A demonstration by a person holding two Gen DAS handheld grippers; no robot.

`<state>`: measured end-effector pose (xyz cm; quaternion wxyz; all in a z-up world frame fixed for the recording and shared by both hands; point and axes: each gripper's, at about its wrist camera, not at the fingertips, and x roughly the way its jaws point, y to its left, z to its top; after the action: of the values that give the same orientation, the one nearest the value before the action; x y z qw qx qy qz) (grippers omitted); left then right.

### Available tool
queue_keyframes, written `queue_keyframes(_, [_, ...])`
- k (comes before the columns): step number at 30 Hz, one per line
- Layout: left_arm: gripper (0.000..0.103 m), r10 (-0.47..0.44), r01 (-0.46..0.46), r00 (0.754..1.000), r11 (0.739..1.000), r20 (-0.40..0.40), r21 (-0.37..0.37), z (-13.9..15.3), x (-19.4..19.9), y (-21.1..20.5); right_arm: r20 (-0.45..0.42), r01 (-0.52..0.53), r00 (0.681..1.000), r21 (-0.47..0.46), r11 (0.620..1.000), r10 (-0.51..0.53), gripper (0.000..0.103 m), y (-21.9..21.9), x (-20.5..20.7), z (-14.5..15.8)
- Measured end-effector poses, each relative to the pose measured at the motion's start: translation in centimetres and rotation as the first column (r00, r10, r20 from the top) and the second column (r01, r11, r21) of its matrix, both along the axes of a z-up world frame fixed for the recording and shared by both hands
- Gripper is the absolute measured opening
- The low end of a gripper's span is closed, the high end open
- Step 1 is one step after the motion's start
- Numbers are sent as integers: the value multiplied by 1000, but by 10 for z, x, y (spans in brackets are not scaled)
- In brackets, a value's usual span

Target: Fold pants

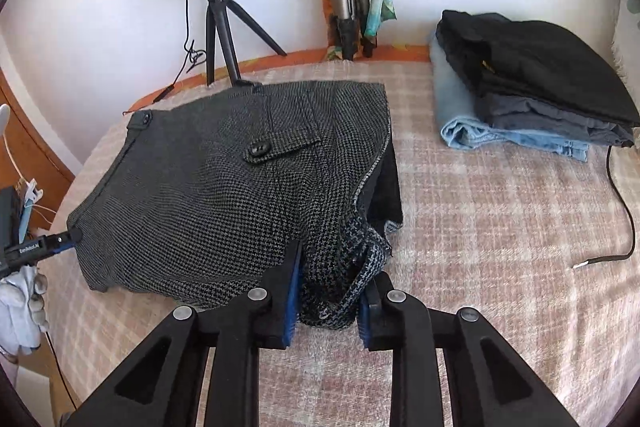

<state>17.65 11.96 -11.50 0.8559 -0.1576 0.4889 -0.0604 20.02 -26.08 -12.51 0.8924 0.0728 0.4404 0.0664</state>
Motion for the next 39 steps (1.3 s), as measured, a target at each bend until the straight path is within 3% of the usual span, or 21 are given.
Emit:
queue_keyframes(2, [64, -12, 10, 1000, 999, 26, 47, 8, -5, -1, -38, 25, 999, 86, 996, -21, 34, -11, -1, -10])
queue_keyframes(5, [64, -42, 33, 995, 995, 86, 94, 31, -13, -5, -17, 45, 999, 217, 975, -42, 46, -33, -9, -8])
queue_keyframes(8, [64, -119, 93, 982, 981, 147, 172, 58, -16, -23, 11, 53, 998, 248, 967, -58, 51, -50, -10, 1])
queue_keyframes(11, [64, -212, 162, 955, 959, 208, 233, 84, -14, -56, 44, 54, 997, 262, 964, -68, 53, -64, -6, 12])
queue_keyframes(14, [64, -327, 268, 914, 931, 239, 248, 106, -8, -97, 62, 62, 994, 299, 952, -85, 54, -78, -3, 21])
queue_keyframes(20, [66, -541, 468, 806, 831, 240, 302, 130, 0, -196, 112, 72, 987, 354, 932, -119, 55, -102, -2, 34])
queue_keyframes(23, [66, -632, 563, 747, 766, 205, 311, 128, 6, -248, 114, 82, 984, 373, 924, -134, 57, -116, -1, 34])
queue_keyframes(28, [67, -765, 695, 631, 630, 126, 347, 95, 2, -333, 120, 68, 985, 399, 914, -125, 57, -135, 2, 36])
queue_keyframes(32, [67, -825, 757, 564, 531, 31, 380, 55, -3, -381, 133, 40, 986, 410, 911, -103, 57, -141, 1, 41])
queue_keyframes(35, [67, -839, 753, 543, 465, -40, 466, 30, -3, -403, 132, 31, 987, 414, 910, -94, 58, -145, 0, 41])
queue_keyframes(39, [70, -811, 746, 580, 493, -74, 448, 9, 14, -406, 103, 40, 990, 426, 904, -92, 58, -151, 4, 33])
